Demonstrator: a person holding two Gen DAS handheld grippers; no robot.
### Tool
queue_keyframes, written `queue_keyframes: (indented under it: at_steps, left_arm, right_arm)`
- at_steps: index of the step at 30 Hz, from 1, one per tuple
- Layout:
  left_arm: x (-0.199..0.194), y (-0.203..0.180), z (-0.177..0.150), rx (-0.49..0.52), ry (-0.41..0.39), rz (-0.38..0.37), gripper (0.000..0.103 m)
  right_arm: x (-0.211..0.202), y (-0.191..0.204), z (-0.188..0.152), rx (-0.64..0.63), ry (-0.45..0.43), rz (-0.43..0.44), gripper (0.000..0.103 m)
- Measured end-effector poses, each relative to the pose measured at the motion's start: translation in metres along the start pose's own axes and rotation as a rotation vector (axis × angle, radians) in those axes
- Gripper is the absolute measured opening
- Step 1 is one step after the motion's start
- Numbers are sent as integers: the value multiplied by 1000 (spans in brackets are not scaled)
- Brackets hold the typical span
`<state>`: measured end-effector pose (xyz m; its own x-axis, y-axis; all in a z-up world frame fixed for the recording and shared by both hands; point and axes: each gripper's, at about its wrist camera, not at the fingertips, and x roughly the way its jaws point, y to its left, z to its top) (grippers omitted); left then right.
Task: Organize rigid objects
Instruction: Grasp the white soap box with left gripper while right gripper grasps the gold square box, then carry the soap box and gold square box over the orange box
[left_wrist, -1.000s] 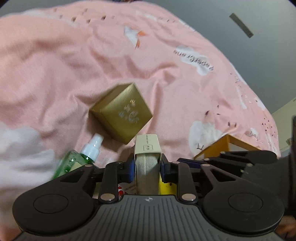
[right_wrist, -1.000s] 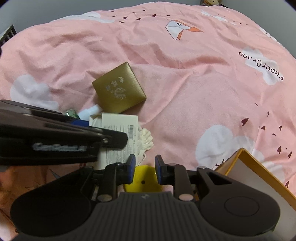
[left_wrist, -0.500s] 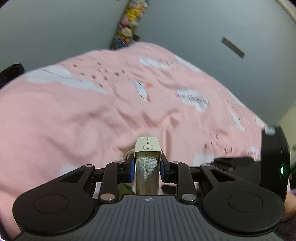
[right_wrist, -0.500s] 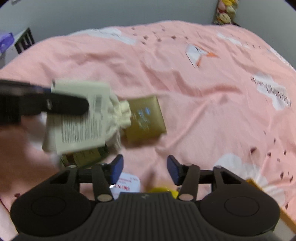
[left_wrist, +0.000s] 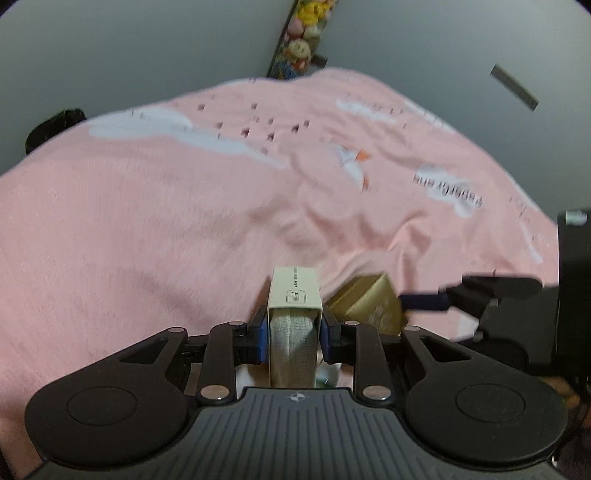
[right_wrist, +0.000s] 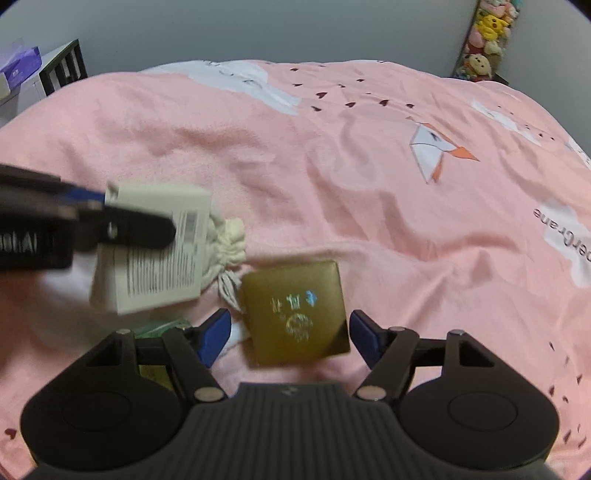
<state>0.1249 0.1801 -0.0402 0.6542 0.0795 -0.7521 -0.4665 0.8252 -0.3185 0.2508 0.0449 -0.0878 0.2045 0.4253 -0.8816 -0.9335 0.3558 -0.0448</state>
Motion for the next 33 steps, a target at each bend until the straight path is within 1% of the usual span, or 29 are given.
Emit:
queue_keyframes:
  at_steps: [4,5,10,13,16,20,23,26,30,33]
  left_arm:
    - [3,2,-1,6,31,5,32]
    - [4,2,-1,12,35,6,33]
    - [11,-5,-8,50,80,6,32]
    - [5,-14,-20,78,22,31,30]
    - [-4,-20,-29,69,-15,11,30]
    - [-21,-34,-34,88,-39,-39,30]
    - [-33,-49,-36,104,-55,-90,30]
    - [-46,-67,-36,127,-68,-154,30]
    - [-62,-95,-37,175,-75,-258,30]
    - [-65,-114,-37,199,-49,-338,30]
  right_arm:
    - [14,0,5,4,10,-8,66]
    - [17,-1,6,7,12,-15,62]
    - [14,-5,1,47,26,-21,61]
    - [-3,-5,-5,70,1,-22,60]
    - [-24,-2,-15,70,-21,-42,60]
    - [-56,0,-30,85,-40,-80,60]
    - [-88,-2,-41,119,-76,-101,60]
    - [-118,-7,-51,162,-110,-124,60]
    - [-162,-13,-69,199,-149,-173,60]
    - [-187,-19,-84,221,-156,-209,60]
